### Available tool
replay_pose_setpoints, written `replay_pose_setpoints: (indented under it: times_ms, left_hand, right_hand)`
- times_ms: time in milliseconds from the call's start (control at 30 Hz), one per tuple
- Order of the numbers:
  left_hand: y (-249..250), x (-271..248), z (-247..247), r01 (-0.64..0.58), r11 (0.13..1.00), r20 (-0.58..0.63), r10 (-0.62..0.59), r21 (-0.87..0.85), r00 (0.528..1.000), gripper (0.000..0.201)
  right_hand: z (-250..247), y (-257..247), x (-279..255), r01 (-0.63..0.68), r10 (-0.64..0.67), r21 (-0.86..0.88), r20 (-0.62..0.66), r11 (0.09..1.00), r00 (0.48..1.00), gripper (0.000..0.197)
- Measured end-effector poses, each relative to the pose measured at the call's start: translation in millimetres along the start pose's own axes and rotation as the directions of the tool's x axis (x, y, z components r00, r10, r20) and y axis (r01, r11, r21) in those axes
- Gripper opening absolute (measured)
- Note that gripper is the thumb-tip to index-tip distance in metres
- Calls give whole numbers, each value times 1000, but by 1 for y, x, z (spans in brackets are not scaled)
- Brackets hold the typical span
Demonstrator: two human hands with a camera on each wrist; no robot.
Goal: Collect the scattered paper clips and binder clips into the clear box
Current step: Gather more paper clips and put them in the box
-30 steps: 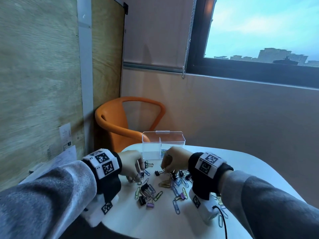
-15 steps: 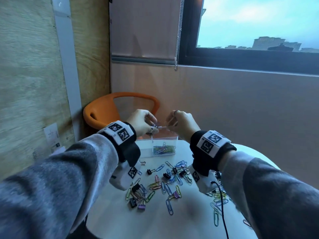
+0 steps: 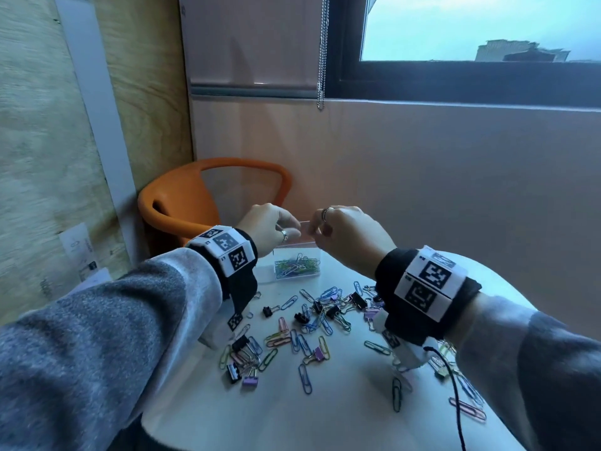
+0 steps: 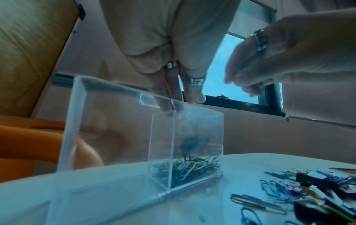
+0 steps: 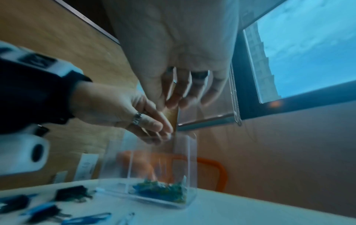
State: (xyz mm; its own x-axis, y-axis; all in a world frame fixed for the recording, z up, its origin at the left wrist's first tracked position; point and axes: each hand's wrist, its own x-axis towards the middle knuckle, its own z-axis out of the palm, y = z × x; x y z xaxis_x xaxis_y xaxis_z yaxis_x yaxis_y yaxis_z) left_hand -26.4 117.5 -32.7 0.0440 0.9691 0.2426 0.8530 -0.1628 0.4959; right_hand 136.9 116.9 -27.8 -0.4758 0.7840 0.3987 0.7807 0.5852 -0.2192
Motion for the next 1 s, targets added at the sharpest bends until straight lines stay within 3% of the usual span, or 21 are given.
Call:
replay_pose_setpoints:
  times_ms: [67,133,200,267,333,400,467,633,700,800,1000]
  left_hand:
    - [2,-9,-7,-62,998,-33,61,-15,998,21]
    - [3,-25,-16,-160,987,8,160,-7,987,15]
    - [0,-45,-21,-226,974,220,213,35,952,17]
    - [-6,-62,-17,-217,971,447,150,103,882,27]
    - [-12,-74,-7,-213,958,554,75,189,829,42]
    - [-15,-81,2,-258,939,600,73,228,796,49]
    - [-14,-84,5,-296,929,613,103,223,784,41]
    - [-10,-91,4,-287,931,607,95,227,789,31]
    - [-8,-94,5,-246,946,606,70,212,792,39]
    - [-5,-93,9,-207,949,583,31,237,812,46]
    - [2,-86,10,-141,976,597,15,165,802,28]
  right_hand:
    - [-9,-6,-13,21,-21,1,148,1000,989,19]
    - [-12,-13,-25,54,-60,26,360,998,931,17]
    - [-6,-24,-37,96,-89,15,536,995,839,25]
    - [7,-34,-47,131,-79,-29,660,991,747,36]
    - [19,-40,-53,156,-66,-64,709,986,702,43]
    - [22,-43,-57,141,-61,-54,710,989,702,43]
    - [19,-44,-59,122,-61,-36,709,992,703,43]
    - [10,-39,-64,92,-64,4,743,996,666,47]
    - [8,-39,-67,59,-52,17,747,998,662,54]
    - [13,-43,-65,32,-35,18,720,999,693,51]
    - [20,-42,-46,-33,-3,41,666,999,746,28]
